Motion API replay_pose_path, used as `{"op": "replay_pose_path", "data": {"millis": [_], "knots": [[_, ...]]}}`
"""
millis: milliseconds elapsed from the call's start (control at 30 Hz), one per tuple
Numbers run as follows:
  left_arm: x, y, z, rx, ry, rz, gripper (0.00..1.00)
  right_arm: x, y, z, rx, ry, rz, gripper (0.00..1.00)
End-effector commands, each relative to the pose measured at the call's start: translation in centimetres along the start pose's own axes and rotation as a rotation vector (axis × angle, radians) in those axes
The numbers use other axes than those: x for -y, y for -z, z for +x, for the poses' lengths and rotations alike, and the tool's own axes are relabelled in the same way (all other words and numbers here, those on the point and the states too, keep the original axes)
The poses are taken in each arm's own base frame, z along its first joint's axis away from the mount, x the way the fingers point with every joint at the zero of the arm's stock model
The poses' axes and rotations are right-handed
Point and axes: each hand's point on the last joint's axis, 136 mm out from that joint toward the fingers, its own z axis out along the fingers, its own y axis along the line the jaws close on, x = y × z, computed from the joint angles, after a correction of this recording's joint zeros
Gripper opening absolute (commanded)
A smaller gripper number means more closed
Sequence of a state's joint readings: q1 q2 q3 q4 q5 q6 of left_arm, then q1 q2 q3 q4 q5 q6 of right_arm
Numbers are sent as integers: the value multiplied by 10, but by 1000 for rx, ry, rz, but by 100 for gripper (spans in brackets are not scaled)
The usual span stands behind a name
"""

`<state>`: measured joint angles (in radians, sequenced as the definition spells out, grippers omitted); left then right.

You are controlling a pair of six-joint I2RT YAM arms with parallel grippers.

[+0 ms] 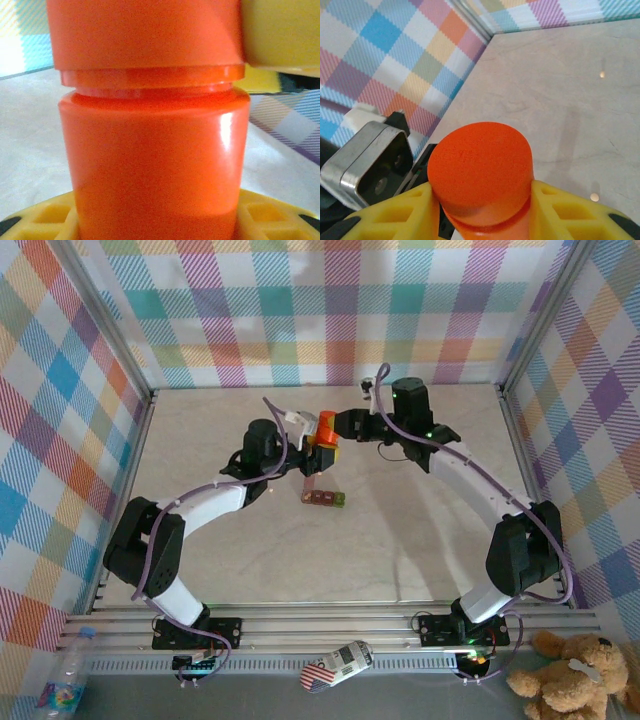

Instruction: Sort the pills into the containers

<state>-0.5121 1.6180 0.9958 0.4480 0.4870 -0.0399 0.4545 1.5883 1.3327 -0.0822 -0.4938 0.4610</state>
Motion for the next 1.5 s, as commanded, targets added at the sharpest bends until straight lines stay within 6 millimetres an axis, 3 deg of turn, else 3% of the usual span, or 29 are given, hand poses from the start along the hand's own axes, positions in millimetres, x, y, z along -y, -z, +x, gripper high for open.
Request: {"op": "replay_pose_path", "data": {"millis": [0,300,567,667,833,1200,1467], "knots": [[32,3,-46,156,-197,-28,0,-20,-14,30,-71,-88,-35,40],[32,-8,-39,150,-215,-60,0,-24,-11,16,-52,-62,-5,44],[19,11,-43,181,-119,41,0,-28,40,-10,14,-12,-109,73],[27,17,-44,176,-111,114,0,-26,54,-13,6,16,-149,77],[46,24,-44,138,-113,240,0,-25,55,-16,-34,56,-189,81],[60,22,-44,90,-89,344,0,-47,37,-12,-113,74,-311,80],[62,22,-45,90,-86,352,0,-50,30,-3,-140,67,-323,64]]}}
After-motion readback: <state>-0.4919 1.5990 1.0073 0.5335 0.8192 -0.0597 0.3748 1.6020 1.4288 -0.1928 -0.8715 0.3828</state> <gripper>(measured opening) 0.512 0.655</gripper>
